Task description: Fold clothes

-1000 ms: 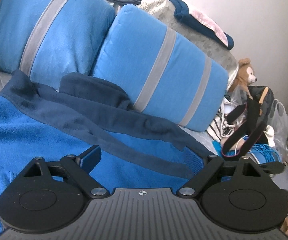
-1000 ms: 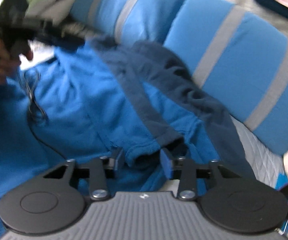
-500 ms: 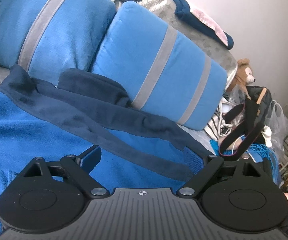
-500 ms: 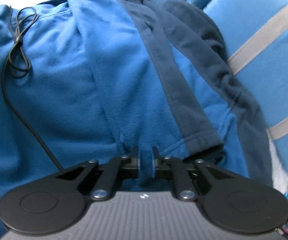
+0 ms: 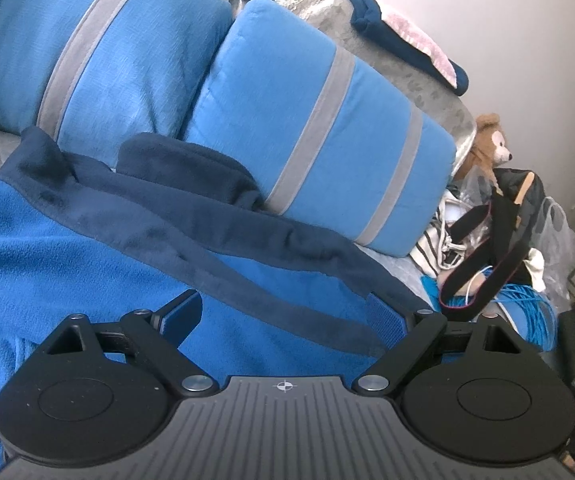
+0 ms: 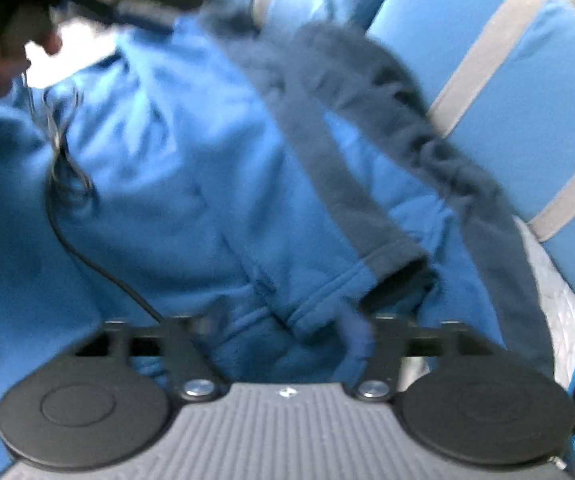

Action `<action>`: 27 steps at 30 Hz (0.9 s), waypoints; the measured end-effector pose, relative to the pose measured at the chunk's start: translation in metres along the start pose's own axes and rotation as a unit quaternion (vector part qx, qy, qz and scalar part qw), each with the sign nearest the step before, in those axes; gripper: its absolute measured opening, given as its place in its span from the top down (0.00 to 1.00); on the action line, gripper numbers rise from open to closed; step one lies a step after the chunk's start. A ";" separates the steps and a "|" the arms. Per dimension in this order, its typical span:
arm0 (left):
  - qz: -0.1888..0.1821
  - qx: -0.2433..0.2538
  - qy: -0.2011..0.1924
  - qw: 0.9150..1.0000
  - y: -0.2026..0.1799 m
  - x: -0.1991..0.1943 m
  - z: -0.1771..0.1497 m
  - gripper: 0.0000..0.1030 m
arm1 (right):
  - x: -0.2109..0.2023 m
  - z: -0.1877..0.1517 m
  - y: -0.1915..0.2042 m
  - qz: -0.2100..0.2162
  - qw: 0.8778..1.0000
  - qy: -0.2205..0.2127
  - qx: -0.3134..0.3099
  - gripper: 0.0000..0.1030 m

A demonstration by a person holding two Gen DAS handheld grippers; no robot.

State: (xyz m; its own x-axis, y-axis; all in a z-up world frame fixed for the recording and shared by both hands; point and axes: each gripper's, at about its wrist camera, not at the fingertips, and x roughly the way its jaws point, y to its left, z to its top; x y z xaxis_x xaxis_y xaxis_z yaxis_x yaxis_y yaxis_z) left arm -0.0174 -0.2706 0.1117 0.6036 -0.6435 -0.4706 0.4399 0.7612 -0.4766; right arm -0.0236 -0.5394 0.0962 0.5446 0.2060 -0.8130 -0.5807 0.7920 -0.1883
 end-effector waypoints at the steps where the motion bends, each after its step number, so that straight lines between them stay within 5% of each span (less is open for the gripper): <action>1: 0.001 0.000 0.001 1.000 0.000 0.000 0.000 0.12 | -0.009 -0.002 -0.003 -0.005 1.000 -0.014 0.011 0.18; 8: 0.001 0.003 0.003 1.000 -0.001 0.001 -0.001 0.12 | -0.055 -0.028 -0.047 -0.065 0.985 -0.092 0.129 0.00; 13: 0.010 0.003 0.006 1.000 -0.001 0.001 -0.001 0.12 | -0.072 -0.060 -0.073 -0.132 0.965 -0.107 0.198 0.00; 27: -0.038 0.040 0.028 0.998 -0.019 0.004 -0.006 0.12 | -0.122 -0.210 -0.116 -0.289 0.860 -0.152 0.392 0.01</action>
State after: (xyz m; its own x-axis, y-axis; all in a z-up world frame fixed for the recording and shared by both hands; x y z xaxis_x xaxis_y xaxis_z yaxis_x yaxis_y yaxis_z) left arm -0.0273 -0.2875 0.1145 0.5287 -0.7015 -0.4779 0.5367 0.7125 -0.4521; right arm -0.1498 -0.7769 0.1013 0.8073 -0.3055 -0.5049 0.3610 0.9325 0.0129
